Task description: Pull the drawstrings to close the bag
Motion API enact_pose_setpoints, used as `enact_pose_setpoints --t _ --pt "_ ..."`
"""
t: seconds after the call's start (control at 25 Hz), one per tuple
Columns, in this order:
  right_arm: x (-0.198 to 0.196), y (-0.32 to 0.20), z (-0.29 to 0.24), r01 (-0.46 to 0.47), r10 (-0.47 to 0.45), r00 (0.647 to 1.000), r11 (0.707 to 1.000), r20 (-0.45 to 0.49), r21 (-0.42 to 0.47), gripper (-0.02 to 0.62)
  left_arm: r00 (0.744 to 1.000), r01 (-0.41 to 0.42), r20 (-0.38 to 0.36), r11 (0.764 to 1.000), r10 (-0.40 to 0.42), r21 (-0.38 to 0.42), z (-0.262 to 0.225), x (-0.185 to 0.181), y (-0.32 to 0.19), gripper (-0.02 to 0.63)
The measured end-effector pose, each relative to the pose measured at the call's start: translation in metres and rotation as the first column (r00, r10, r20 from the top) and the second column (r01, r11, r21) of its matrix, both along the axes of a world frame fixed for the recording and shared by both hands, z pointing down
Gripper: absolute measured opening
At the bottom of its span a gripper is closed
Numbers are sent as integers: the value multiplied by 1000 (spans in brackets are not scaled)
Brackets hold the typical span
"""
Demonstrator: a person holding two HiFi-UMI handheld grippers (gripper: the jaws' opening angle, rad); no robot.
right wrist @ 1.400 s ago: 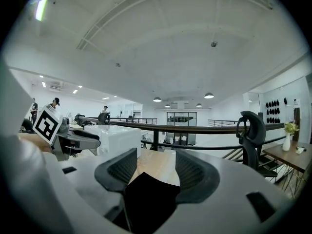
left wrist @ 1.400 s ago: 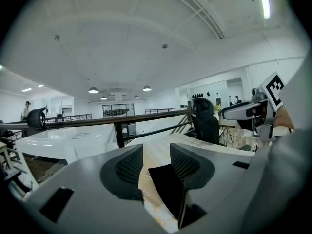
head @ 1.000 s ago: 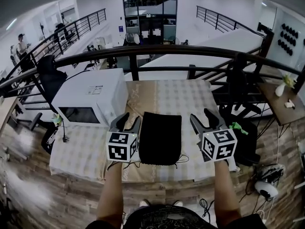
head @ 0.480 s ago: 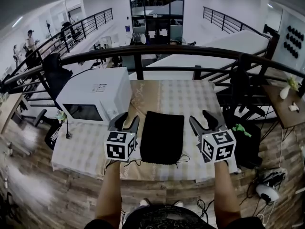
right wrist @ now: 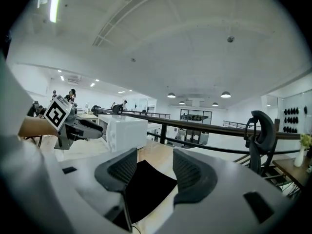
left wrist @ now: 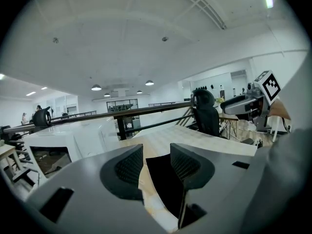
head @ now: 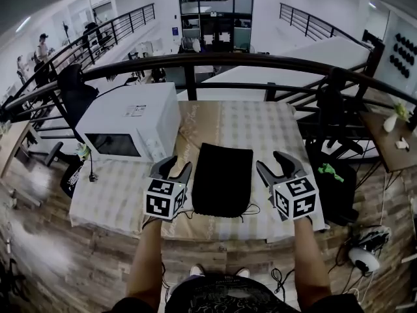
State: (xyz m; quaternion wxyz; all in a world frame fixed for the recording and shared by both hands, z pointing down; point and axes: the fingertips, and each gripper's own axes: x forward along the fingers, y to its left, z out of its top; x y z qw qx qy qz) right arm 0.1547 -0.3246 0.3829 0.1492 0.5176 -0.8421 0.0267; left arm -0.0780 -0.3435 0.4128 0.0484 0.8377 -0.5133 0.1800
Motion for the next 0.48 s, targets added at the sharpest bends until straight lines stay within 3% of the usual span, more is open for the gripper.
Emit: enact_pose_setpoints --t 0.48 --pt "-11 15 57 94 -104 991 989 -89 -118 233 994 -79 66 991 87 -105 55 0 23 178"
